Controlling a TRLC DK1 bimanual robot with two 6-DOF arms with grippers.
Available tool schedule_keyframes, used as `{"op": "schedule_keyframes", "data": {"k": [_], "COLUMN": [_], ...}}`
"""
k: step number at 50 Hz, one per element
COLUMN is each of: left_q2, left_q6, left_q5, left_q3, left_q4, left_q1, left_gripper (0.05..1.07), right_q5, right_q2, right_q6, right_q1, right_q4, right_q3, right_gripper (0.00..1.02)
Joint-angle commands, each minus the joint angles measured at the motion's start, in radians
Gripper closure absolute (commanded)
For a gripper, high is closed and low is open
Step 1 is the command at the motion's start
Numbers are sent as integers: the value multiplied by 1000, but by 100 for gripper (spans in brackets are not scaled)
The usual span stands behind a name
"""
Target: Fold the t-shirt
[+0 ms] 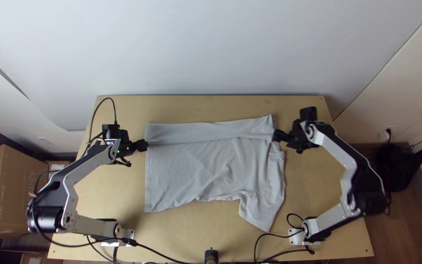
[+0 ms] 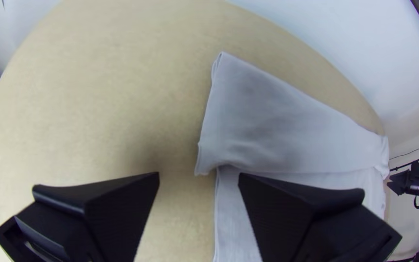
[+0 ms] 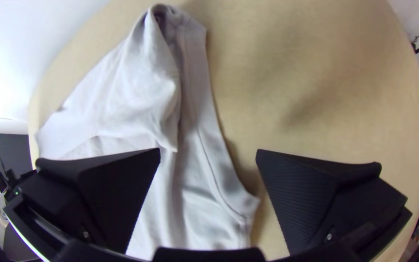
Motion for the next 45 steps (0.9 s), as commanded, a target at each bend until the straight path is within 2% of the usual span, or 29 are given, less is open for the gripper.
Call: {"op": "schedule_keyframes", "data": {"k": [1,5,11,20,23,25,30,37,45], "left_q2": [-142,-242,-381,-518,-543,-566,-605,-639,-681], "left_q6": [6,17,29,60,68,69,83,83,81], "left_q5": [6,23,28,32,32,32,32,32,34], "left_q3": [-21,-12,40,139,169,188,220,243,249], "left_q4": [-26,-68,-188,-384,-441,-469,-527,-576,-615], "left_q1": [27,46,50,14,8,8,8,8,-7], "left_gripper": [10,10,11,11,11,11,11,11,11], "right_q5": [8,2,-21,-53,-105,-108,-108,-108,-130], "right_q2": [-220,-347,-461,-533,-522,-519,-514,-438,-327], "right_q6": [0,11,60,56,53,42,5,-59,-73], "right_q1": [-11,-11,-14,0,-16,-16,-11,-8,4], "right_q4": [-16,-87,-274,-541,-615,-659,-702,-699,-671], "right_q3": [-58,-89,-92,-119,-150,-185,-285,-405,-464], "right_gripper": [4,4,4,4,4,5,12,38,39]}}
